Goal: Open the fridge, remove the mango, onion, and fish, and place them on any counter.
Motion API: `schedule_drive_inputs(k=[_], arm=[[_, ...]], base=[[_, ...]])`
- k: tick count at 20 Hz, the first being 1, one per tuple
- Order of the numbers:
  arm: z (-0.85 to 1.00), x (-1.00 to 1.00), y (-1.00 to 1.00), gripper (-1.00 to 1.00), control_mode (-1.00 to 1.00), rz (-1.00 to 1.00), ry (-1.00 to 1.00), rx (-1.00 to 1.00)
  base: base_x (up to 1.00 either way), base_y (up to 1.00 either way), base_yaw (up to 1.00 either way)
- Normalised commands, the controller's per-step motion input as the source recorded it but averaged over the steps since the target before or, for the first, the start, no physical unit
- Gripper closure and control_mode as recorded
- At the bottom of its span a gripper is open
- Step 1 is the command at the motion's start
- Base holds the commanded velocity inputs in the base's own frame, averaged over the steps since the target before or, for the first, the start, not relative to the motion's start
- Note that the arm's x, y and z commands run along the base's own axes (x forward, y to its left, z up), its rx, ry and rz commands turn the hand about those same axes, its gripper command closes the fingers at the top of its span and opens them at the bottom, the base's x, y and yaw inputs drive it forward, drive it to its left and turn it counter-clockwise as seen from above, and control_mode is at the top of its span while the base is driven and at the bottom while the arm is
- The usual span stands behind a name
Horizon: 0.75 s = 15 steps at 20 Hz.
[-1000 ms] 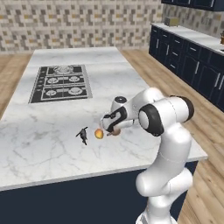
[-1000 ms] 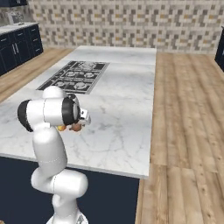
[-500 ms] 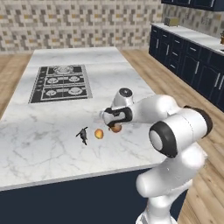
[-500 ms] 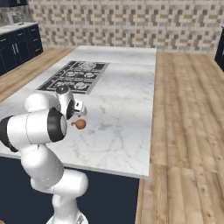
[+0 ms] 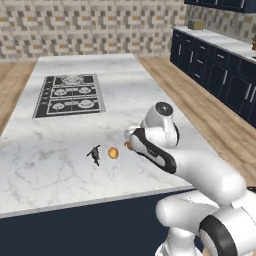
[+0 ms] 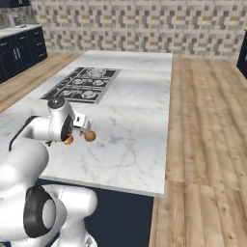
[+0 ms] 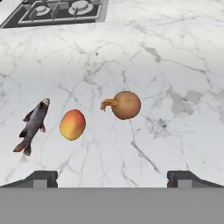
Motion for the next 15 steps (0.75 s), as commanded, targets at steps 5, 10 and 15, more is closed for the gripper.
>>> schedule_drive_inputs(k=[5, 10, 15], arm=[[0.24, -1.00, -0.02, -1.00, -1.00, -0.09, 0.22, 0.00], [-0.05, -0.79, 0.00, -1.00, -1.00, -0.03, 0.35, 0.00], [-0.19, -0.61, 0.00, -1.00, -1.00, 0.00, 0.32, 0.00]], base=[[0.00, 0.00, 0.00], [0.00, 0.00, 0.00], [0.00, 0.00, 0.00]])
